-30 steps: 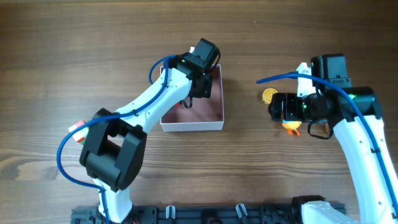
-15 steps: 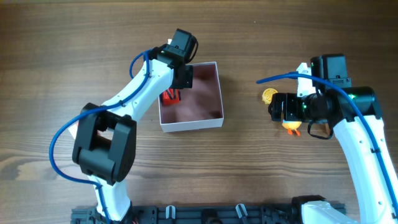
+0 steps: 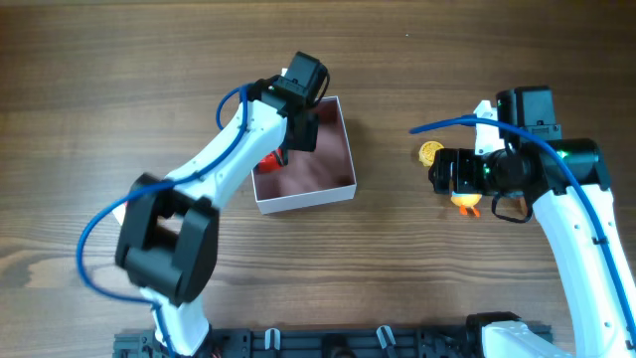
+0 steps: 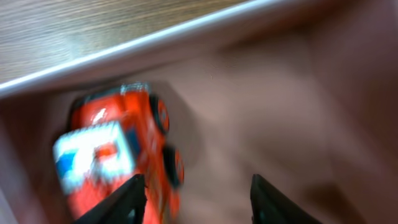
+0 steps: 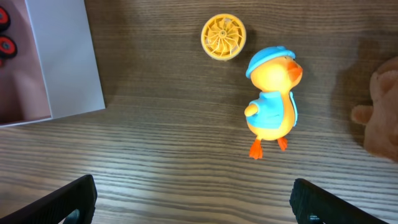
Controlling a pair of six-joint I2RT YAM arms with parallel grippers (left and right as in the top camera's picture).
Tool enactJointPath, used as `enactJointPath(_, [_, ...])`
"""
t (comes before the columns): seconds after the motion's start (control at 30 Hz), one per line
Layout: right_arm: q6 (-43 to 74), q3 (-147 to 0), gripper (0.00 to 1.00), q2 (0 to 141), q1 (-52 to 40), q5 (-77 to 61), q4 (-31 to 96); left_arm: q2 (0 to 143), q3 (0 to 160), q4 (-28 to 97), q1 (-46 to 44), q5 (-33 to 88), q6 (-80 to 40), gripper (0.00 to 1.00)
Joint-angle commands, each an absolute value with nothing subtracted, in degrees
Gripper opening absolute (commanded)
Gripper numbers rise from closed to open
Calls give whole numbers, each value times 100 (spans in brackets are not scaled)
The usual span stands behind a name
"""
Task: Pack container
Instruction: 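Lower the truck into the box, open the left gripper, withdraw, then grasp the Rubik's cube on the table with the left gripper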
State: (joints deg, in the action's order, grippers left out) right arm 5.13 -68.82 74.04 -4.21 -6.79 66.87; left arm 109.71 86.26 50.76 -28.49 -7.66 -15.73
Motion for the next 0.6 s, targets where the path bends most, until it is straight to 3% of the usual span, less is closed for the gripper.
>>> enactJointPath(0.0, [613, -6989, 100, 7439, -445, -556, 6689, 9649, 8665, 5468, -2775, -867, -1979, 74])
enactJointPath(0.1, [613, -6989, 100, 7439, -443, -556, 6689, 8833, 8665, 6130, -2467, -1404, -2644, 100])
enactJointPath(0.37, [611, -6987, 100, 7439, -445, -556, 6687, 7863, 8556, 7686, -338, -1461, -3863, 100])
enactJointPath(0.57, [611, -6987, 100, 7439, -445, -556, 6689, 7881, 7319, 6995, 1393, -982, -3841, 100])
